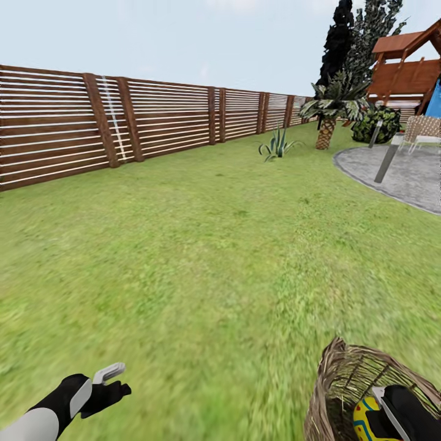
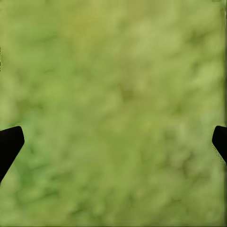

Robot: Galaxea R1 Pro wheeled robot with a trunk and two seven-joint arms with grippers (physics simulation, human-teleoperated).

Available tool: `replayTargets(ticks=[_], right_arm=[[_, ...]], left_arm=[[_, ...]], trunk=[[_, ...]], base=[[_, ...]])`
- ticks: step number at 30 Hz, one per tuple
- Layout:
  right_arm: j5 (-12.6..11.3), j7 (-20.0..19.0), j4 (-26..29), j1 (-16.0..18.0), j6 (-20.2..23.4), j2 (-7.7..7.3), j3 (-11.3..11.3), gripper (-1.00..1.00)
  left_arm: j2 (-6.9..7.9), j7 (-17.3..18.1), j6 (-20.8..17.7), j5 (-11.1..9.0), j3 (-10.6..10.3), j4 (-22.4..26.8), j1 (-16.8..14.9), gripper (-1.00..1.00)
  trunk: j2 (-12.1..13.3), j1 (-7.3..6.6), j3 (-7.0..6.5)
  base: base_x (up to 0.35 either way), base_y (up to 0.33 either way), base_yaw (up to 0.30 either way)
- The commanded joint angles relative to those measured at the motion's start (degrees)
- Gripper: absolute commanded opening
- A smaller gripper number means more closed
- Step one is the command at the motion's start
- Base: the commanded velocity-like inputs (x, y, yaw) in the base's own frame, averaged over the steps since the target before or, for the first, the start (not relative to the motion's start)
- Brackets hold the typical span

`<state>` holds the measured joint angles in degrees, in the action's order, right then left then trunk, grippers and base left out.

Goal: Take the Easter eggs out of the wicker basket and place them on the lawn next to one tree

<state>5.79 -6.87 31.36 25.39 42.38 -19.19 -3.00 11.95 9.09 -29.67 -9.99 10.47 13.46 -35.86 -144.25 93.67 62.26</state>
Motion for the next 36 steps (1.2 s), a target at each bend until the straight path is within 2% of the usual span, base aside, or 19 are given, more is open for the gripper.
replayTargets(ticks=[1,10,20,25,36], right_arm=[[0.8,-0.5,0.1,0.0,0.2,0.03,-0.3,-1.0],[0.8,-0.5,0.1,0.0,0.2,0.11,-0.3,-1.0],[0.9,-0.5,0.0,0.0,0.2,0.2,-0.3,-1.0],[1.2,-0.4,0.0,0.0,0.2,1.19,-0.3,-1.0],[1.2,-0.5,0.1,0.0,0.2,1.17,-0.4,-1.0]], left_arm=[[0.01,0.0,-0.4,-0.5,0.1,0.1,0.0,1.0],[-0.07,0.0,-0.4,-0.5,0.1,-0.4,0.0,1.0],[-0.08,0.0,-0.4,-0.5,0.1,-0.4,0.0,1.0],[-0.05,0.0,-0.4,-0.5,0.1,-0.4,0.0,1.0],[0.1,0.0,-0.4,-0.7,0.1,-0.4,0.0,1.0]], trunk=[[0.0,-0.04,-0.18],[0.1,-0.27,-2.17],[0.3,-0.53,-4.39],[0.3,-0.65,-5.49],[0.5,-0.94,-7.93]], base=[[0.0,0.0,0.0],[-0.115,0.071,0.0],[-0.002,0.001,0.0],[0.0,0.0,0.0],[0.0,0.0,0.0]])
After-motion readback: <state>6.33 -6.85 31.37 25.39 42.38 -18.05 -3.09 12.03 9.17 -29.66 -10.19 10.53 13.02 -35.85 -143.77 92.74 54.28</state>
